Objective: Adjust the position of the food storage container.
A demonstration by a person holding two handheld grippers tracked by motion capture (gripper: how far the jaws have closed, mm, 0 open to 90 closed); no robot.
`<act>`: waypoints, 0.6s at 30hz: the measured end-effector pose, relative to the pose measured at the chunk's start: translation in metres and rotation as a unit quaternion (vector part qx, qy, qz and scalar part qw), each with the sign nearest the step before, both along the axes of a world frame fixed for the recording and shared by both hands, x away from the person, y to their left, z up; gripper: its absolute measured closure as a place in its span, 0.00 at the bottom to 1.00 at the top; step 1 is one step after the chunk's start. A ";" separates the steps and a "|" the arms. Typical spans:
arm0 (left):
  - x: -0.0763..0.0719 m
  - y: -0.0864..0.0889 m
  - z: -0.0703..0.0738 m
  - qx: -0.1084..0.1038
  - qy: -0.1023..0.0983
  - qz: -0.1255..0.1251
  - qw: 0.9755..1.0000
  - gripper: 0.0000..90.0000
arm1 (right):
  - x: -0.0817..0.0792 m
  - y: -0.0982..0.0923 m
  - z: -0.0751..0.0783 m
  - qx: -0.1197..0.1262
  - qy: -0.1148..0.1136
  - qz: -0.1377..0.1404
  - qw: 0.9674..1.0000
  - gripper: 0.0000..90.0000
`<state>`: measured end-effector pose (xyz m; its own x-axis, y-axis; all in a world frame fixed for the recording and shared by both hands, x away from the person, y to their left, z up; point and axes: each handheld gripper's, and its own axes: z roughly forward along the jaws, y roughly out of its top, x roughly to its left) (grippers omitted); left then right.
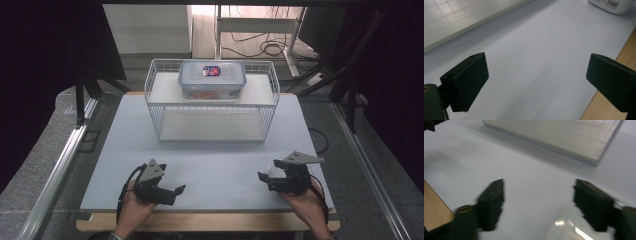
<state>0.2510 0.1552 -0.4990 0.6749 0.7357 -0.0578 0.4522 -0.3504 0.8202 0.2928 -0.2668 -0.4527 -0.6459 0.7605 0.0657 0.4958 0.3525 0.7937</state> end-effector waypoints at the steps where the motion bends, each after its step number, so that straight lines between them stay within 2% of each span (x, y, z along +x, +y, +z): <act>1: 0.000 0.000 0.000 0.000 0.000 0.000 1.000 0.05 | -0.001 -0.004 0.000 -0.004 0.000 -0.004 1.000 0.48; 4: 0.000 0.000 -0.001 -0.002 0.001 -0.001 1.000 0.05 | -0.005 -0.016 0.001 -0.018 0.001 -0.007 1.000 0.69; 5: 0.000 0.000 -0.001 -0.002 0.001 -0.001 1.000 0.05 | -0.007 -0.024 0.001 -0.027 -0.005 -0.009 1.000 0.81; 8: 0.001 0.000 -0.002 -0.002 0.002 -0.001 1.000 0.05 | -0.011 -0.035 0.002 -0.038 -0.010 -0.017 0.999 0.97; 12: 0.001 0.001 -0.003 -0.001 0.005 -0.002 1.000 0.05 | -0.013 -0.047 0.004 -0.045 -0.017 -0.036 0.998 0.99; 13: 0.001 0.000 -0.003 -0.001 0.006 -0.002 1.000 0.05 | -0.014 -0.057 0.005 -0.046 -0.018 -0.056 0.997 0.99; 14: 0.001 0.000 -0.003 -0.001 0.006 -0.002 1.000 0.05 | -0.014 -0.057 0.005 -0.046 -0.018 -0.056 0.997 0.99; 15: 0.002 0.000 -0.003 0.000 0.007 -0.003 1.000 0.05 | -0.015 -0.067 0.006 -0.044 -0.019 -0.076 0.996 0.99; 16: 0.002 0.000 -0.003 0.000 0.007 -0.003 1.000 0.05 | -0.015 -0.067 0.006 -0.044 -0.019 -0.076 0.996 0.99; 17: 0.002 0.000 -0.004 0.001 0.007 -0.002 1.000 0.05 | -0.016 -0.075 0.007 -0.047 -0.021 -0.096 0.994 0.99; 18: 0.002 0.000 -0.004 0.002 0.007 -0.003 1.000 0.05 | -0.016 -0.075 0.007 -0.047 -0.021 -0.096 0.994 0.99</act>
<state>0.2528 0.1550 -0.5028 0.6780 0.7322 -0.0652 0.4620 -0.3554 0.8126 0.2766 -0.3421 -0.4461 -0.4888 0.8716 -0.0363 0.5277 0.3286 0.7833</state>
